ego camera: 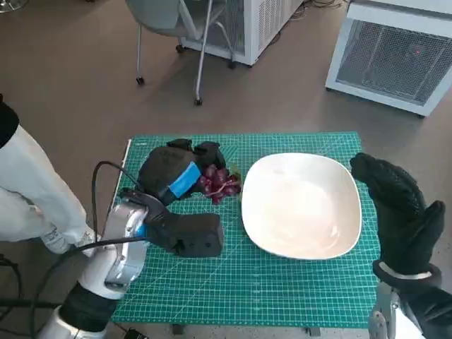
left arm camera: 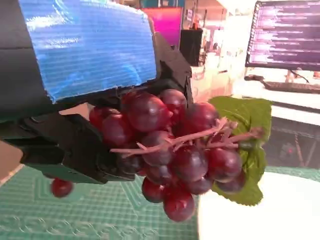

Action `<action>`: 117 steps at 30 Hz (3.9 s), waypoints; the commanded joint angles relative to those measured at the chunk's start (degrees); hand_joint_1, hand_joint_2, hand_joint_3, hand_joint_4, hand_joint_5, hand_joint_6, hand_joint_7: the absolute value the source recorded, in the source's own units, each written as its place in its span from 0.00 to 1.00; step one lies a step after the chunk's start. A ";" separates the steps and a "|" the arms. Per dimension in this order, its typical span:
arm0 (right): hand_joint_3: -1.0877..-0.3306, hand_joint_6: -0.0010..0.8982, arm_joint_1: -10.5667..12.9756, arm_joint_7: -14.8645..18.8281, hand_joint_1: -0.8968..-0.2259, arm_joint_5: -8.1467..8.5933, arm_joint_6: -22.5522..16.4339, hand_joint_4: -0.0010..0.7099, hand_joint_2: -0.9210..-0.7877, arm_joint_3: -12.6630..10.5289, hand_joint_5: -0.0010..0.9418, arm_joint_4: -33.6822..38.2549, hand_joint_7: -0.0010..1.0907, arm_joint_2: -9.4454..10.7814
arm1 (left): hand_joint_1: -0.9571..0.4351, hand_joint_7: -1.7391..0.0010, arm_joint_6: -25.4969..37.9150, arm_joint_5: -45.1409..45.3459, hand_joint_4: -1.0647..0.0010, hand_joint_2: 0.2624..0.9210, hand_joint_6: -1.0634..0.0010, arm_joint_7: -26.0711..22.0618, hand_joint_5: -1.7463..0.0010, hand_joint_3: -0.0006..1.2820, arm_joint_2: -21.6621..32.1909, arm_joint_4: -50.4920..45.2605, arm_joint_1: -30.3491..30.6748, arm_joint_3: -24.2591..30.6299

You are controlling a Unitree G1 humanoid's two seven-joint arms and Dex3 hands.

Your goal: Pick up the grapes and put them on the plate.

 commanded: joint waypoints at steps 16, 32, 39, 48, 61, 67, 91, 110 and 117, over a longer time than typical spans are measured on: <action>0.73 0.20 2.17 -0.68 0.57 -0.41 1.00 0.66 0.00 0.33 0.00 -1.61 0.46 0.31 | 0.69 0.40 -4.54 -2.00 0.45 0.99 0.39 0.15 0.21 0.10 -17.43 18.73 -17.81 -7.02; 0.72 0.19 4.01 -1.92 0.58 -0.06 2.49 0.65 0.00 -0.41 0.00 -4.79 0.47 0.62 | 0.69 0.40 -9.64 -2.45 0.39 0.98 0.39 2.16 0.25 0.09 -21.57 33.12 -25.07 -8.37; 0.72 0.18 4.24 -2.42 0.58 -0.30 2.22 0.64 0.00 -0.54 0.00 -4.98 0.48 0.82 | 0.69 0.41 -9.81 -2.61 0.39 1.00 0.39 1.83 0.24 0.07 -21.80 34.56 -25.63 -8.33; 0.72 0.18 4.15 -2.88 0.58 -0.56 2.08 0.64 0.00 -0.44 0.00 -4.81 0.49 0.98 | 0.69 0.42 -9.12 -3.12 0.48 1.00 0.40 1.54 0.16 0.11 -21.94 34.63 -25.41 -7.93; 0.72 0.17 4.10 -3.17 0.58 -0.84 2.03 0.64 0.00 0.03 0.00 -4.48 0.50 1.29 | 0.49 0.97 -5.64 -9.79 0.84 0.94 0.70 -9.10 0.83 0.05 -21.97 36.79 -25.66 -6.08; 0.72 0.17 3.99 -3.15 0.58 -0.86 2.06 0.64 0.00 0.11 0.00 -4.37 0.50 1.35 | 0.34 1.00 -8.03 -13.35 0.96 0.96 0.80 -15.25 0.98 0.01 -21.06 39.88 -26.92 -5.00; 0.72 0.17 4.17 -2.97 0.58 -0.95 2.09 0.64 0.00 0.37 0.00 -5.02 0.51 1.10 | 0.37 0.98 -30.70 -36.23 0.99 1.00 0.83 -14.44 1.00 0.06 -17.98 49.99 -19.24 13.54; 0.73 0.17 2.78 -3.83 0.58 -1.72 1.88 0.65 0.00 0.87 0.00 -4.43 0.51 1.95 | 0.40 0.98 -32.58 -66.01 0.89 1.00 0.77 -28.27 0.99 0.17 -19.25 45.76 -6.27 35.74; 0.73 0.17 2.53 -3.82 0.58 -2.14 1.63 0.65 0.00 1.07 0.01 -4.03 0.51 2.04 | 0.39 0.99 -30.87 -67.84 0.88 1.00 0.76 -28.15 0.99 0.19 -19.08 35.53 0.79 36.07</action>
